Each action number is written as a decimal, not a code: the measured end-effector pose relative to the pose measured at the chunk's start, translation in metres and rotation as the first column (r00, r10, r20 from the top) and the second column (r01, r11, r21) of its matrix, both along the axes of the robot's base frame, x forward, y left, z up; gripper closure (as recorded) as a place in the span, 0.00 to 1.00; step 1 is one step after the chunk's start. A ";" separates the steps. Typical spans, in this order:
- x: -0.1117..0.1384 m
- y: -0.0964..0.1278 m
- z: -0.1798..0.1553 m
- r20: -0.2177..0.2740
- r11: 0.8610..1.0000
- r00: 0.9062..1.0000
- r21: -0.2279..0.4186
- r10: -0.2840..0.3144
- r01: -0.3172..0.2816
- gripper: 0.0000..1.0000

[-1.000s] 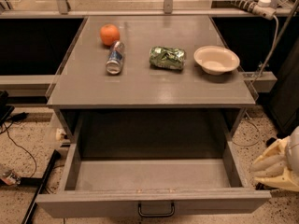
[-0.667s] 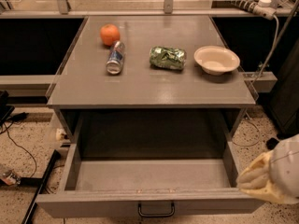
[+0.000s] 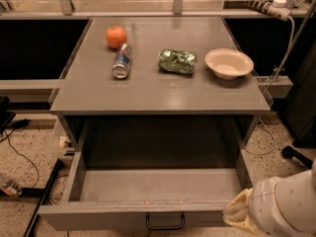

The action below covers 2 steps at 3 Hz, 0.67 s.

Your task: Close top drawer

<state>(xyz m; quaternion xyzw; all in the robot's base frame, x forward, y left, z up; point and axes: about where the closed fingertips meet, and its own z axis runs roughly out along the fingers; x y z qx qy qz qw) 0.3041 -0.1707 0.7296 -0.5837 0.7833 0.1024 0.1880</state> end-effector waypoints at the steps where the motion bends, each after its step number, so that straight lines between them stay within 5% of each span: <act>1: 0.008 0.001 -0.037 0.059 0.999 0.998 0.036 -0.019 0.017 1.00; 2: 0.018 -0.006 -0.062 0.125 0.999 0.992 0.044 -0.022 0.017 1.00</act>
Offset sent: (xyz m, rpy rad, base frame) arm 0.0298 -0.0159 -0.0937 0.0546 -0.2048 -0.0249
